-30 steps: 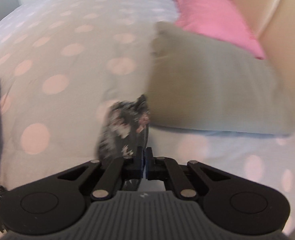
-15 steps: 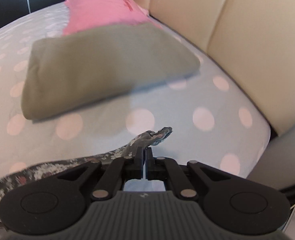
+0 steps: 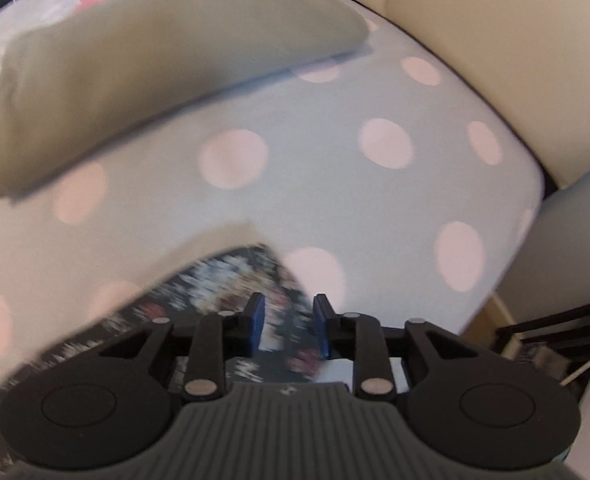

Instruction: Fold clothes

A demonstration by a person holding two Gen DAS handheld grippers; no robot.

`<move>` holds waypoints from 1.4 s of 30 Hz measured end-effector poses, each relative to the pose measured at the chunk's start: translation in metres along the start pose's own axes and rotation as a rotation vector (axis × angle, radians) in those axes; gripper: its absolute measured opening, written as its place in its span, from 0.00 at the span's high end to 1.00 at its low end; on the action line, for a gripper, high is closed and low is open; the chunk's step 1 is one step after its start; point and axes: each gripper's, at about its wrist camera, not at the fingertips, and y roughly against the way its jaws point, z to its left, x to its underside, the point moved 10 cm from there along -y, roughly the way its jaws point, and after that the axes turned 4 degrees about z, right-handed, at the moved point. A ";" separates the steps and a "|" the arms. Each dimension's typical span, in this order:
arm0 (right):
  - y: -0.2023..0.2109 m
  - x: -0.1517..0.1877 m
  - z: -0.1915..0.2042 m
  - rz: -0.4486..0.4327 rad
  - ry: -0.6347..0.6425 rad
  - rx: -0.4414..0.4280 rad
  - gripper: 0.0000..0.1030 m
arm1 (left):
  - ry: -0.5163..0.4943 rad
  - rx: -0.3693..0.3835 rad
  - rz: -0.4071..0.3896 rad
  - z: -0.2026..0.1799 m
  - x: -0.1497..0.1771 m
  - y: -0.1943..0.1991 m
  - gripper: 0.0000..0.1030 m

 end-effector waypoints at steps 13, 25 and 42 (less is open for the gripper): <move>-0.068 -0.024 0.045 0.148 -0.219 -0.015 0.58 | -0.013 -0.005 0.059 -0.005 0.001 -0.016 0.94; -0.018 -0.072 0.047 0.006 -0.261 -0.051 0.98 | 0.124 -0.012 -0.045 0.036 -0.048 -0.005 0.93; 0.017 -0.105 -0.002 -0.127 -0.390 -0.165 0.98 | 0.036 -0.011 -0.154 0.031 -0.062 0.034 0.93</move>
